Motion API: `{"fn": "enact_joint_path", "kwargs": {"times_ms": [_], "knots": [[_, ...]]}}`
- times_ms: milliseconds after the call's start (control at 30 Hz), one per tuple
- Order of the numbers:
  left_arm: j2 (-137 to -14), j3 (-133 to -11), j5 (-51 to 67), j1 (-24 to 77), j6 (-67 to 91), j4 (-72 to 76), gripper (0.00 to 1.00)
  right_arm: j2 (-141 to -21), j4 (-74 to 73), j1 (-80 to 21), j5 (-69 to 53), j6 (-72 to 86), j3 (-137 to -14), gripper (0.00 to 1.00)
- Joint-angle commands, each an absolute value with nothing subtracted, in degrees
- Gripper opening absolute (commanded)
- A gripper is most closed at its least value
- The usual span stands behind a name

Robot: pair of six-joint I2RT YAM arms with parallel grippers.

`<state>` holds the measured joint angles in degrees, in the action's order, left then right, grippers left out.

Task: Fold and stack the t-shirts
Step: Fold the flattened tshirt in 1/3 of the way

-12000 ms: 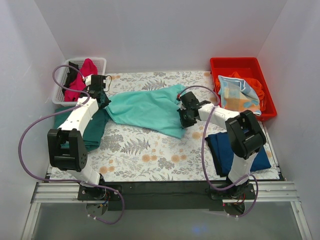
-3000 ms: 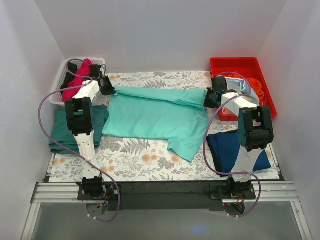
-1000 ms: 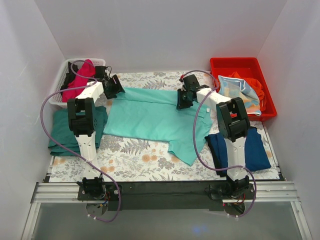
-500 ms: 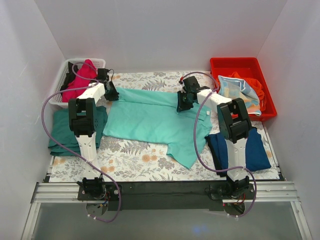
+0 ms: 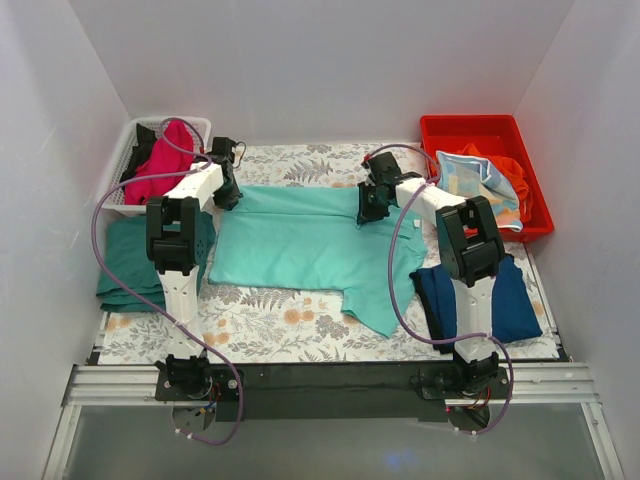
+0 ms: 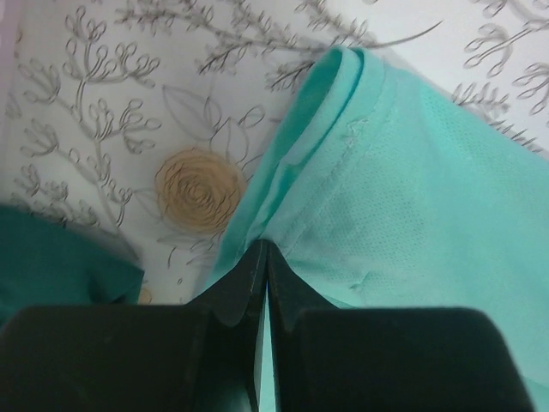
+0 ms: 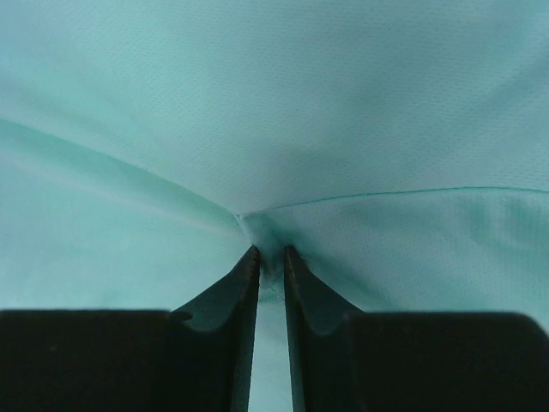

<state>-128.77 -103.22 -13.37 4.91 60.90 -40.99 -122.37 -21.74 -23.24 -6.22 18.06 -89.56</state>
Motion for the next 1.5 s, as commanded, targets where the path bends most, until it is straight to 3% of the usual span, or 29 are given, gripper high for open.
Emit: {"fn": "enact_joint_path", "kwargs": {"times_ms": [0, 233, 367, 467, 800, 1167, 1467], "knots": [[-123.2, -105.4, -17.4, 4.6, 60.4, -49.3, 0.0, -121.3, -30.0, -22.2, -1.3, 17.1, -89.6, 0.23], [-121.5, -113.5, -12.5, 4.7, 60.8, -49.9, 0.0, -115.2, -30.2, -22.1, 1.8, 17.4, -92.0, 0.34], [-125.6, -117.2, -9.2, 4.8, 61.3, -49.2, 0.0, -116.1, -31.2, -21.9, 4.4, 17.0, -96.7, 0.49], [-127.7, -120.0, -5.8, 4.8, 61.8, -46.9, 0.0, -118.7, -33.0, -20.8, 6.8, 17.6, -101.0, 0.54], [-136.8, -122.3, 7.8, 4.9, 62.6, -42.8, 0.0, -127.4, -37.8, -16.5, 10.3, 18.6, -106.1, 0.56], [-142.5, -121.2, -6.7, 4.9, 64.2, -49.9, 0.0, -134.6, -38.1, -15.7, 10.4, 18.1, -107.3, 0.56], [-149.7, -132.7, -9.7, 4.3, 65.0, -45.0, 0.0, -147.3, -39.3, -13.1, 4.7, 17.9, -127.2, 0.57]]}}
